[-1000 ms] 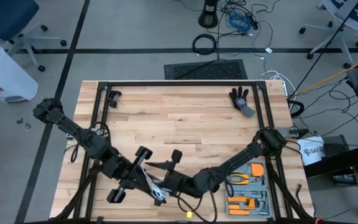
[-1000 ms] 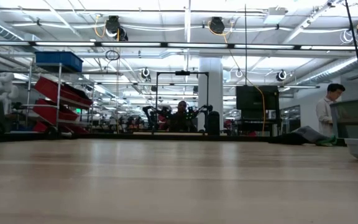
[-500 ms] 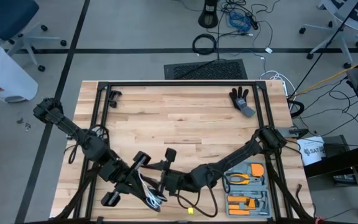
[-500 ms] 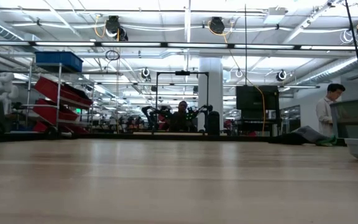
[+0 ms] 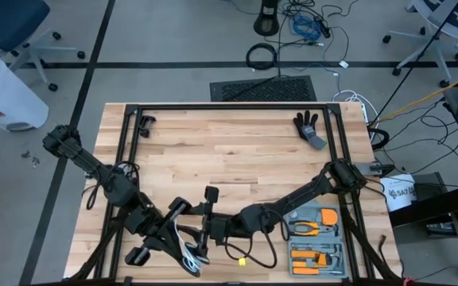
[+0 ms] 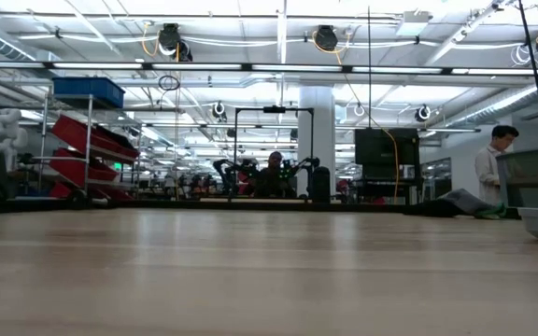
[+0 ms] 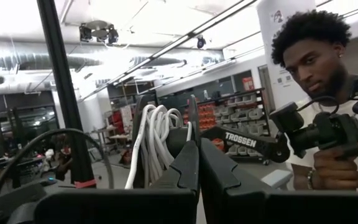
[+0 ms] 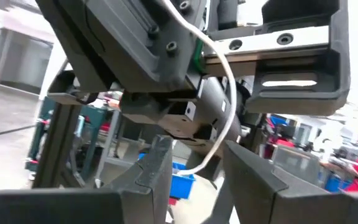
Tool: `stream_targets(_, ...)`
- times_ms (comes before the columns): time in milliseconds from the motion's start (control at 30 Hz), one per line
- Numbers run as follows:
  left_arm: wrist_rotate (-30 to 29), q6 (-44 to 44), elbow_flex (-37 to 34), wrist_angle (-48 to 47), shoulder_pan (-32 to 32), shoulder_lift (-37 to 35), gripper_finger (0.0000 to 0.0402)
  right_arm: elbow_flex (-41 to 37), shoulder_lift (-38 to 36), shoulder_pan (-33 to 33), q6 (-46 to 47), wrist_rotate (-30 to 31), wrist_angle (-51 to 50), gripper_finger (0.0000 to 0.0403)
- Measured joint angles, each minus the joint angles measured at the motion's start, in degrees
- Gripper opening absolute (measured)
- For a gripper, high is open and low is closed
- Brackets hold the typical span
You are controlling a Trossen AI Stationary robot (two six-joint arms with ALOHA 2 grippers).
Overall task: Coil cords
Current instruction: Coil the white cable wire onto the spool
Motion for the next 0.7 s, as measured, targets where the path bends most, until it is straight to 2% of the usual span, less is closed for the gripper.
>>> stream_targets(500,0.15,-0.02,-0.02,0.01,-0.39,-0.02,0.0002,0.00,0.00,-1.27,-1.76,-6.44,0.17,0.0126)
stream_targets(600,0.16,-0.28,-0.02,0.02,-0.39,-0.02,0.0002,0.01,0.00,-1.80,-2.17,-9.37,0.22,0.0117)
stream_targets(700,0.40,-1.00,-0.02,0.00,-0.39,-0.04,0.0002,0.02,0.00,-2.48,0.57,-11.08,-0.70,0.0111)
